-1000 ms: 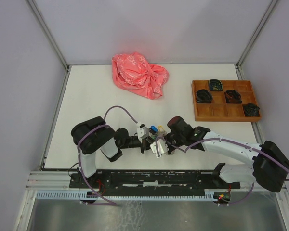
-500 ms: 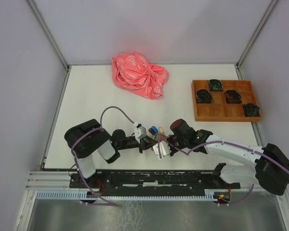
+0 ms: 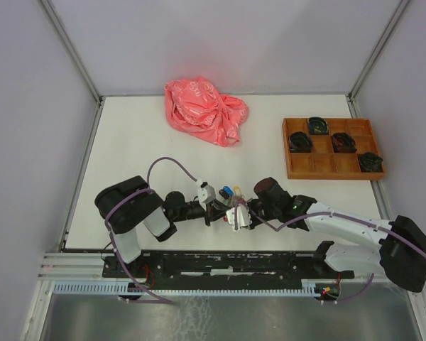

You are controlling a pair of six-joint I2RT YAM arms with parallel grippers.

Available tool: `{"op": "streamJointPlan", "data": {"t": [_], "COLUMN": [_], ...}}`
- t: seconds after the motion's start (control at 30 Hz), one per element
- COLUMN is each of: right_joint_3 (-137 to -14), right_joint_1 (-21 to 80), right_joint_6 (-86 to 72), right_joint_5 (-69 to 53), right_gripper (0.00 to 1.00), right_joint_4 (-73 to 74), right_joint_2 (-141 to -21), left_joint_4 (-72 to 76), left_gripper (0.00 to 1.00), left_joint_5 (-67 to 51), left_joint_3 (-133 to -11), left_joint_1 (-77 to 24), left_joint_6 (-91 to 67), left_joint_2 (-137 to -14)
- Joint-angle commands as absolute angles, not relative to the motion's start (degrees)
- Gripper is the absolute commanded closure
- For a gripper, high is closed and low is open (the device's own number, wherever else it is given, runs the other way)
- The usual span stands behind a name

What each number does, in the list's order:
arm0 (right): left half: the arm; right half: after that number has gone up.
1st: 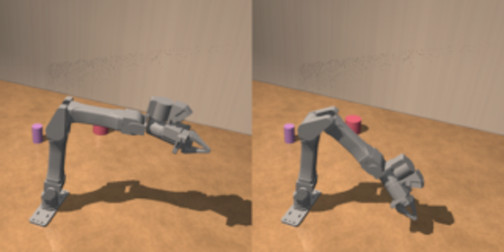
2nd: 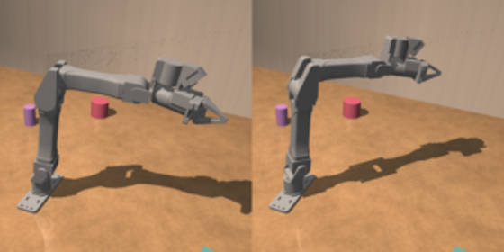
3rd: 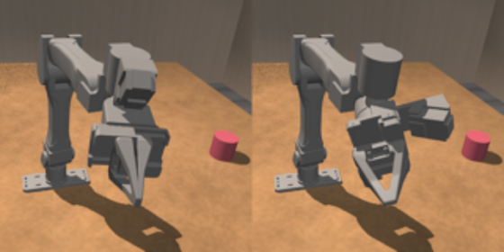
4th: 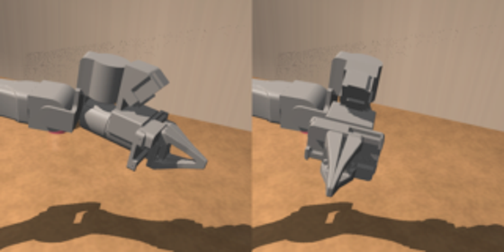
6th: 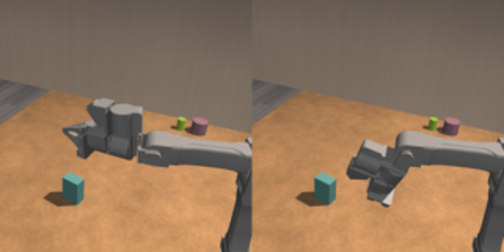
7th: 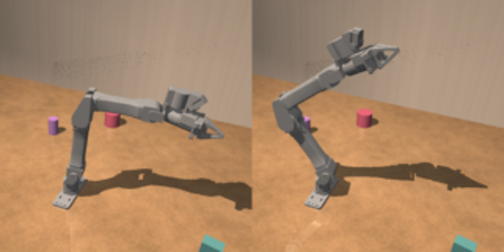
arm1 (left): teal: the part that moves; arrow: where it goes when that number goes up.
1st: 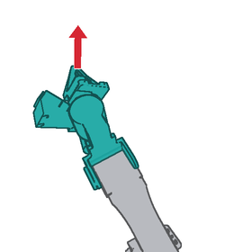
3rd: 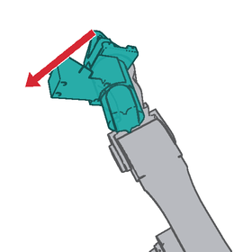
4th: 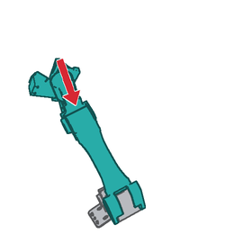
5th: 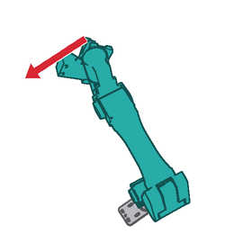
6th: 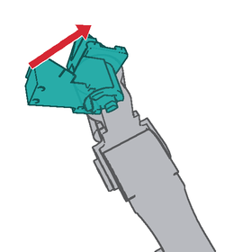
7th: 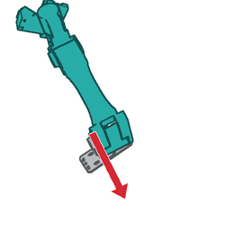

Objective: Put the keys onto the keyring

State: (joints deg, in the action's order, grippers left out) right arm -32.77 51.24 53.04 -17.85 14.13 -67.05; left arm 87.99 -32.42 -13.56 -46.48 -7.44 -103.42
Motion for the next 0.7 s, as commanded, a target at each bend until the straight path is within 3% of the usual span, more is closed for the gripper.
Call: {"op": "streamJointPlan", "data": {"t": [0.0, 0.1, 0.23, 0.67], "right_joint_3": [-32.1, -31.0, -30.3, -29.6], "right_joint_1": [51.2, 51.2, 51.2, 51.2], "right_joint_6": [50.1, 48.8, 47.1, 43.8], "right_joint_5": [-16.4, -16.6, -18.4, -20.1], "right_gripper": [0.67, 0.61, 0.59, 0.66], "right_joint_4": [11.4, 8.7, 4.8, -1.0], "right_joint_2": [-64.0, -63.8, -64.8, -69.0], "left_joint_4": [99.1, 99.1, 99.1, 99.1], "left_gripper": [0.97, 0.97, 0.97, 0.97], "left_joint_5": [-31.4, -31.5, -31.7, -31.8], "left_joint_3": [-13.4, -13.4, -13.4, -13.4], "left_joint_1": [-46.7, -46.7, -46.7, -46.7], "left_joint_6": [-7.5, -7.5, -7.8, -8.6], "left_joint_2": [-102.0, -101.8, -101.6, -101.2]}}
